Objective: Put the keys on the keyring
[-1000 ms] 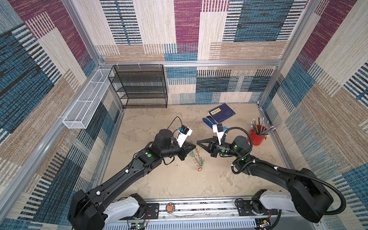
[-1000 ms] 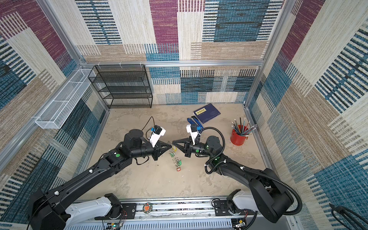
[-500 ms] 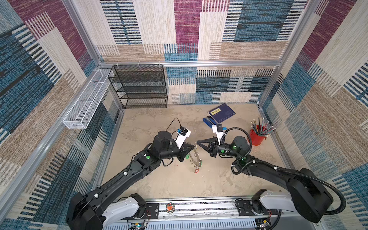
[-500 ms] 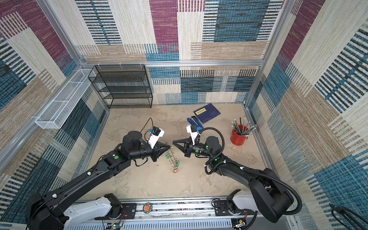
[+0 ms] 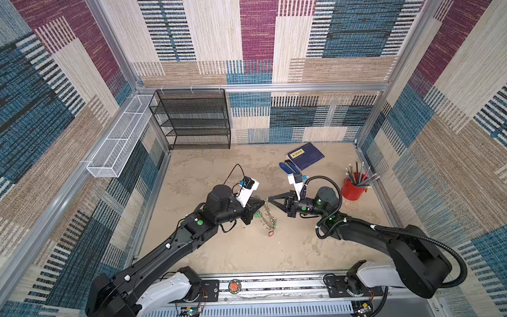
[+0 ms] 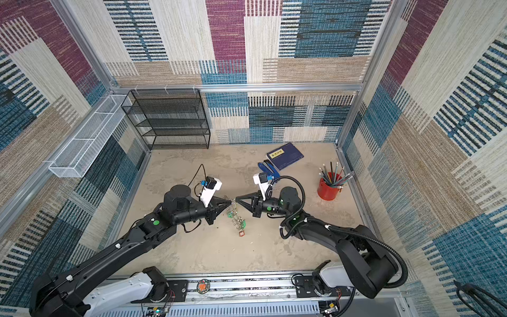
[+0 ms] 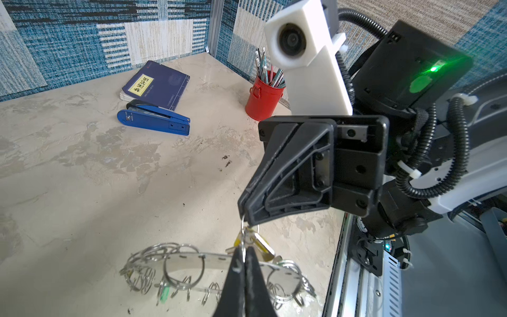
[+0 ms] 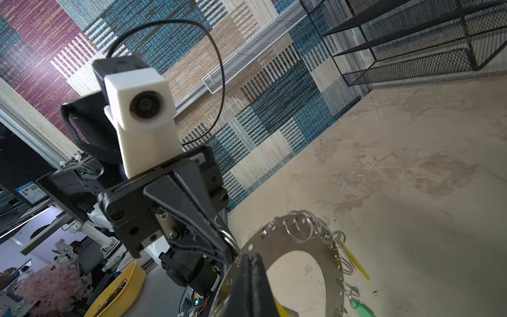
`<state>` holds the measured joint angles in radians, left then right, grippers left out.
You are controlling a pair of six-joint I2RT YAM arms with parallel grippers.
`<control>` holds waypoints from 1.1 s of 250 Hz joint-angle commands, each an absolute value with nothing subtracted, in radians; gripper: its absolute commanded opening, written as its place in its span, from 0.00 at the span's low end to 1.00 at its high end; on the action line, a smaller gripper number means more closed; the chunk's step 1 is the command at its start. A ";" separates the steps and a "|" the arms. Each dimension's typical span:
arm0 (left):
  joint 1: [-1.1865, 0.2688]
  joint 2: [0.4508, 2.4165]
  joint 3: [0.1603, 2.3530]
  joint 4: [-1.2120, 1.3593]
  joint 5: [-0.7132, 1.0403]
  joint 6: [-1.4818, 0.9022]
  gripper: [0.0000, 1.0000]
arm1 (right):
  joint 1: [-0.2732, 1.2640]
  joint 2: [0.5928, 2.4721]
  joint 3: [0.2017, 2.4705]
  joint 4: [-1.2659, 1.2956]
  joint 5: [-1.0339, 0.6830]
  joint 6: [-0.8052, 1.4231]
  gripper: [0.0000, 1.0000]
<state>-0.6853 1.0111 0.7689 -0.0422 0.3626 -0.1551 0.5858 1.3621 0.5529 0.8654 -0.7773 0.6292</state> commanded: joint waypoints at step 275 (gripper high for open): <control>-0.749 1.069 0.600 0.705 0.266 -0.266 0.00 | 0.407 1.156 0.701 0.525 -0.700 0.500 0.52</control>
